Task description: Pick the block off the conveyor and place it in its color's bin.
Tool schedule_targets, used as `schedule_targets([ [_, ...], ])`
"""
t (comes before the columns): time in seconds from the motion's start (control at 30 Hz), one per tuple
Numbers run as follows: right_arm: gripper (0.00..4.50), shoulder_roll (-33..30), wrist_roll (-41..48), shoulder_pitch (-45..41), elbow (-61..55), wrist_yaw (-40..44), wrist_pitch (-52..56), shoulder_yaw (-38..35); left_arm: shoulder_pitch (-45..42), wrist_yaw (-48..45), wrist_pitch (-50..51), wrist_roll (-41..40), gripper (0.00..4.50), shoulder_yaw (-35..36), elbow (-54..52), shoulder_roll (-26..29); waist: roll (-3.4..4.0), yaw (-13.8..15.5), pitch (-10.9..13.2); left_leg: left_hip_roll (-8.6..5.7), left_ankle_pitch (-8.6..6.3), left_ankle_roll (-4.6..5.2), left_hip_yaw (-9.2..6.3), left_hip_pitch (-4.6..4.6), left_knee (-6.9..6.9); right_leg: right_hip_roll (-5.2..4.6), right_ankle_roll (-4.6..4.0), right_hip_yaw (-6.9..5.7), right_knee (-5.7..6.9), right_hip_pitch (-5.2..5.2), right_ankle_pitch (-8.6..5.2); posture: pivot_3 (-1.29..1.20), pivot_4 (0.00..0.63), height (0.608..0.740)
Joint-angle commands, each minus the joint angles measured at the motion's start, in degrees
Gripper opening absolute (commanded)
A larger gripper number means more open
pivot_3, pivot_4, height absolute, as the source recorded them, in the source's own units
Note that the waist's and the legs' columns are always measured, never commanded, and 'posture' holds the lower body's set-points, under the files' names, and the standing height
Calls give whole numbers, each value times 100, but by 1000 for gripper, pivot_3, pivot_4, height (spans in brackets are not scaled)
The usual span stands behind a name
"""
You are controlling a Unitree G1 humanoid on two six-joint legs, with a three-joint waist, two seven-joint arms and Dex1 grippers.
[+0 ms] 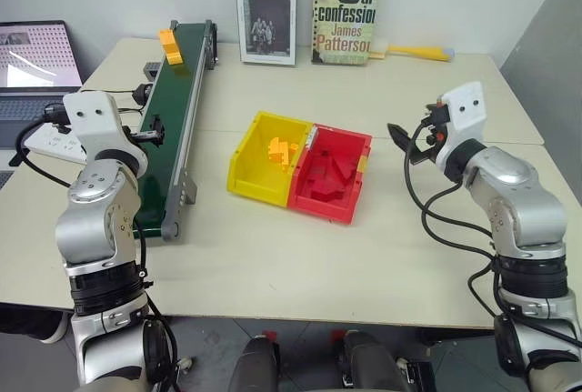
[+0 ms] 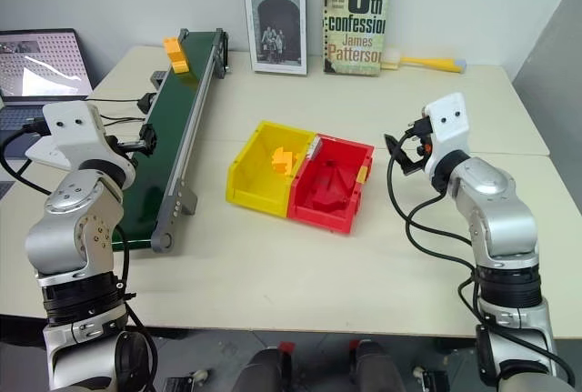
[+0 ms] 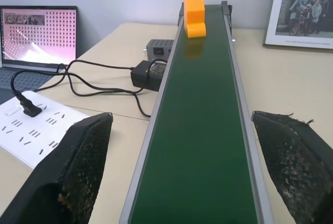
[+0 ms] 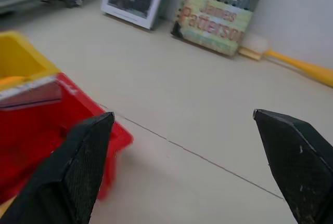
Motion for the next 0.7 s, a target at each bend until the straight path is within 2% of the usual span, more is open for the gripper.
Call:
schedule_targets([
  [0.03,4500,-420,988,-508,-401,1334,219,-50,-65,128,-212,73,4463,134,-99,22,0,1,0,0,0,0,-2,0,0,0,0,-1,-1,0,0,0,150,740],
  [0.23,4500,-652,1546,-915,-442,2026,484,125,-150,191,-307,90,4463,106,144,63,-1,3,0,0,0,1,-4,0,2,0,0,-4,-1,3,0,0,150,740],
  [0.7,4500,-638,1823,-913,-746,1885,687,163,-256,126,-389,44,4463,76,418,123,-1,6,0,0,0,0,-6,-1,2,-2,0,-6,-1,2,0,0,150,740],
])
